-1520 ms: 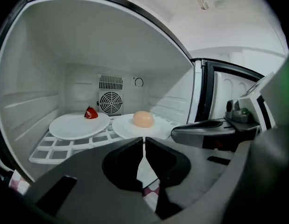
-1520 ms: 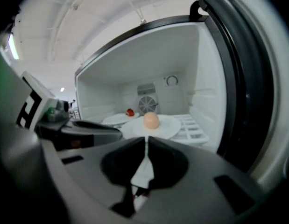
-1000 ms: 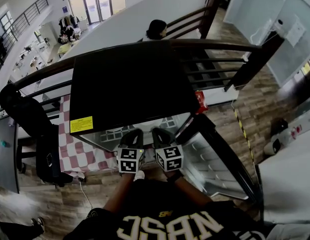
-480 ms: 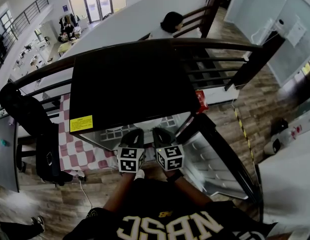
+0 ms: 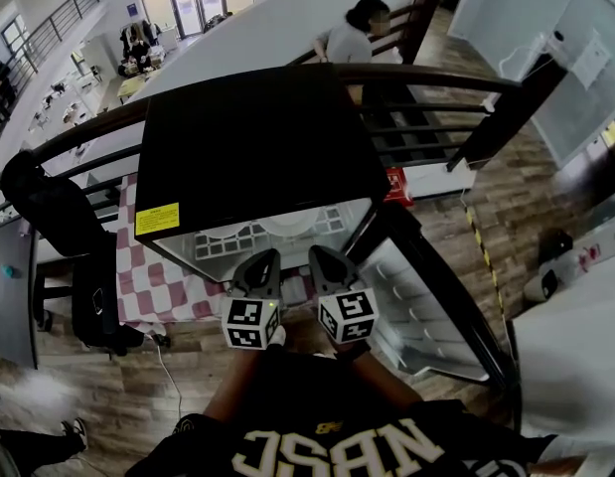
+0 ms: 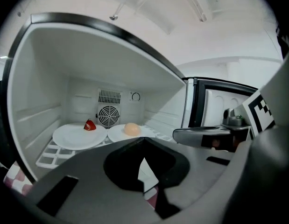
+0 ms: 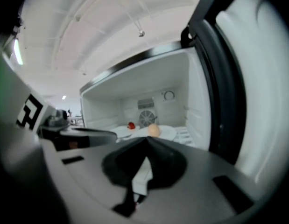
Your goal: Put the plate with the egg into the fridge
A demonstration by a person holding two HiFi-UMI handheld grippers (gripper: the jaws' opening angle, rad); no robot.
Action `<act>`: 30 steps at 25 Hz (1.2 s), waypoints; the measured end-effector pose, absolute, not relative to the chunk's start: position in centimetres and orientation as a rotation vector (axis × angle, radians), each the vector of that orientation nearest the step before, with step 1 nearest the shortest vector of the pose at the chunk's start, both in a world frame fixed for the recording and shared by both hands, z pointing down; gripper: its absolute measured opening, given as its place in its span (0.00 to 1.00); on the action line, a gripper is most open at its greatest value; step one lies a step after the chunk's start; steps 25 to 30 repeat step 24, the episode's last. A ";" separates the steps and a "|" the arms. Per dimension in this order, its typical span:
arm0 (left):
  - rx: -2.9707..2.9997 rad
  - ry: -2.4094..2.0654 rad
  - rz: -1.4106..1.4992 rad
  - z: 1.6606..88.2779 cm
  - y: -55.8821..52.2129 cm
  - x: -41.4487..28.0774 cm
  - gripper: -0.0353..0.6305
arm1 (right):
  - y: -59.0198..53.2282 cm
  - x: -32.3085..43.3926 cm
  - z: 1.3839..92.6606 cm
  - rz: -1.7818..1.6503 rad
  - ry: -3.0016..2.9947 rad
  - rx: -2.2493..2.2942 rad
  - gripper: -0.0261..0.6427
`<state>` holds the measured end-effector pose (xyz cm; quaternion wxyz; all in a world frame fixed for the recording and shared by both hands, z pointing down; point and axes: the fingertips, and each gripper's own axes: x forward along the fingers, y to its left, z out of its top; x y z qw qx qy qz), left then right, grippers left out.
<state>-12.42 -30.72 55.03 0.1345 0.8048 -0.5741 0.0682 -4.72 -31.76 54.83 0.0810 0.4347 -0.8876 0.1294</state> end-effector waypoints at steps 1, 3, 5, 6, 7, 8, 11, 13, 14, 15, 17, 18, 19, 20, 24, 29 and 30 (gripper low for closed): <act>2.344 -1.678 0.179 54.3 -30.2 -12.4 0.09 | -31.3 -4.4 54.0 0.358 -2.665 1.307 0.07; 2.368 -1.705 0.133 52.6 -29.1 -12.4 0.09 | -30.4 -4.0 52.4 0.307 -2.693 1.319 0.07; 2.391 -1.737 0.084 50.9 -28.0 -12.4 0.09 | -29.4 -3.6 51.0 0.261 -2.722 1.323 0.07; 2.400 -1.754 0.058 50.1 -27.4 -12.4 0.09 | -28.9 -3.4 50.3 0.241 -2.736 1.322 0.07; 2.408 -1.770 0.036 49.3 -26.8 -12.4 0.09 | -28.3 -3.2 49.7 0.225 -2.749 1.320 0.07; 2.411 -1.785 0.018 48.6 -26.3 -12.3 0.09 | -27.8 -3.0 49.1 0.211 -2.759 1.317 0.07; 2.398 -1.818 -0.006 47.6 -24.5 -12.1 0.09 | -26.4 -2.2 48.1 0.187 -2.774 1.314 0.07; 2.375 -1.838 -0.012 47.6 -23.3 -12.0 0.09 | -25.5 -1.5 47.9 0.187 -2.777 1.312 0.07; 2.362 -1.847 -0.017 47.6 -22.7 -12.0 0.09 | -25.1 -1.2 48.0 0.189 -2.777 1.309 0.07; 2.350 -1.855 -0.023 47.7 -22.2 -11.9 0.09 | -24.7 -0.9 48.0 0.191 -2.777 1.305 0.07; 2.331 -1.866 -0.032 47.8 -21.1 -11.6 0.09 | -23.9 -0.3 48.2 0.195 -2.778 1.296 0.07; 2.324 -1.872 -0.035 47.8 -20.6 -11.4 0.09 | -23.4 -0.1 48.2 0.197 -2.780 1.293 0.07; 2.319 -1.878 -0.038 47.8 -20.1 -11.3 0.09 | -23.1 0.2 48.2 0.198 -2.781 1.291 0.07; 2.314 -1.884 -0.039 47.8 -19.6 -11.1 0.09 | -22.7 0.4 48.2 0.197 -2.783 1.290 0.07; 2.290 -1.907 -0.040 48.1 -17.7 -10.7 0.09 | -21.2 1.1 48.2 0.190 -2.788 1.280 0.07; 2.290 -1.907 -0.040 48.1 -17.7 -10.7 0.09 | -21.2 1.1 48.2 0.190 -2.788 1.280 0.07; 2.290 -1.907 -0.040 48.1 -17.7 -10.7 0.09 | -21.2 1.1 48.2 0.190 -2.788 1.280 0.07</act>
